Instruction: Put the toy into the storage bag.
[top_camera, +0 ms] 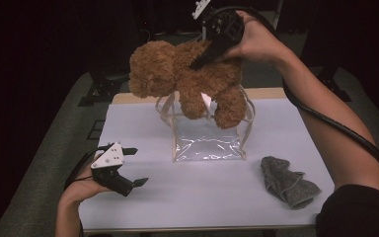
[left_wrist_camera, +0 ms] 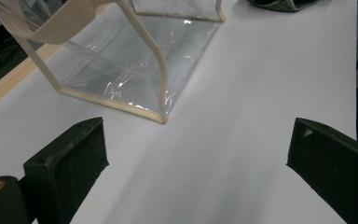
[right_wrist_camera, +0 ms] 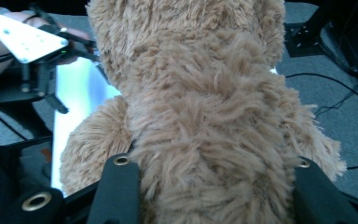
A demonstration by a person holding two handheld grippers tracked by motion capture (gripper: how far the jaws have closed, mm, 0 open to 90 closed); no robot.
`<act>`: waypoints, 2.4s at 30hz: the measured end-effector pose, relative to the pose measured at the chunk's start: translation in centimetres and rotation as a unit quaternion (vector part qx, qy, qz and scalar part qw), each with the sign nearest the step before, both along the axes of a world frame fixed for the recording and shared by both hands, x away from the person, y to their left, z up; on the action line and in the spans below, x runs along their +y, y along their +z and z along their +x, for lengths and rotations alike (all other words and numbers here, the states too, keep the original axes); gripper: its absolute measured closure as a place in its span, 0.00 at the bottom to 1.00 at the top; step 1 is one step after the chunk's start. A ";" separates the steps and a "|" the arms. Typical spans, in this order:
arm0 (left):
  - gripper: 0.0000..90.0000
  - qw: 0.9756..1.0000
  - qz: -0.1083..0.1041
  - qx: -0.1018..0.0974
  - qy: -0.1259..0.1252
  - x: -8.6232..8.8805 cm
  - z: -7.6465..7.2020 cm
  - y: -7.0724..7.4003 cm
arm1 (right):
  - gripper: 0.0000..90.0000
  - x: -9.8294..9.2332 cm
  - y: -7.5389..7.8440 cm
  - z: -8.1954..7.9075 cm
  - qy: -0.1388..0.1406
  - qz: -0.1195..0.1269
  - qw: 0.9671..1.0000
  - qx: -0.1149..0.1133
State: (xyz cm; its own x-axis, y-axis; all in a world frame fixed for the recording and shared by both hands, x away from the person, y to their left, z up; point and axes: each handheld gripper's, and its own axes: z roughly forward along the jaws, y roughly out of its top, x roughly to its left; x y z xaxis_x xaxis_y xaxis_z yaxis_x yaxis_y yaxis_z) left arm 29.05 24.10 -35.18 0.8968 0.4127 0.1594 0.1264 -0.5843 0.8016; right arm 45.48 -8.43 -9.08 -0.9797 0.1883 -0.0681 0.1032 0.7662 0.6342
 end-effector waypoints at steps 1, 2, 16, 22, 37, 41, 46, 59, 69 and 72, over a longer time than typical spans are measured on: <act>0.04 1.000 -0.001 0.001 0.000 0.0 0.0 0.0 | 0.63 0.1 0.0 0.4 -0.002 -0.001 1.000 0.000; 0.04 1.000 0.000 0.001 0.000 0.0 0.0 0.0 | 0.63 0.1 0.1 0.8 -0.004 -0.002 1.000 0.001; 0.04 1.000 0.000 0.005 -0.003 0.0 -0.1 -0.2 | 0.63 0.2 -1.9 5.8 -0.036 -0.015 0.999 -0.006; 0.04 1.000 0.000 0.008 -0.004 0.0 0.0 -0.3 | 0.63 0.5 -3.2 5.5 -0.030 -0.021 0.999 -0.004; 0.04 1.000 0.001 0.007 -0.008 -0.3 -0.2 -0.2 | 0.62 0.5 -5.7 1.9 0.012 0.009 0.999 0.037; 0.04 1.000 0.003 0.006 -0.009 -0.4 -0.3 -0.2 | 0.62 0.1 -6.6 2.9 0.000 0.010 0.999 0.044; 0.04 1.000 0.003 0.010 -0.008 -0.3 -0.1 -0.3 | 0.62 -1.0 -7.4 4.8 -0.024 0.011 0.998 0.052; 0.04 1.000 0.009 0.013 -0.014 -0.5 -0.2 -0.5 | 0.62 -3.5 -7.3 7.4 -0.074 0.022 0.995 0.056; 0.04 1.000 0.011 0.015 -0.015 -0.5 -0.2 -0.7 | 0.62 -4.1 -7.7 7.7 -0.085 0.015 0.995 0.046; 0.04 1.000 0.010 0.015 -0.015 -0.5 -0.2 -0.6 | 0.62 -3.7 -8.1 7.2 -0.076 0.005 0.996 0.042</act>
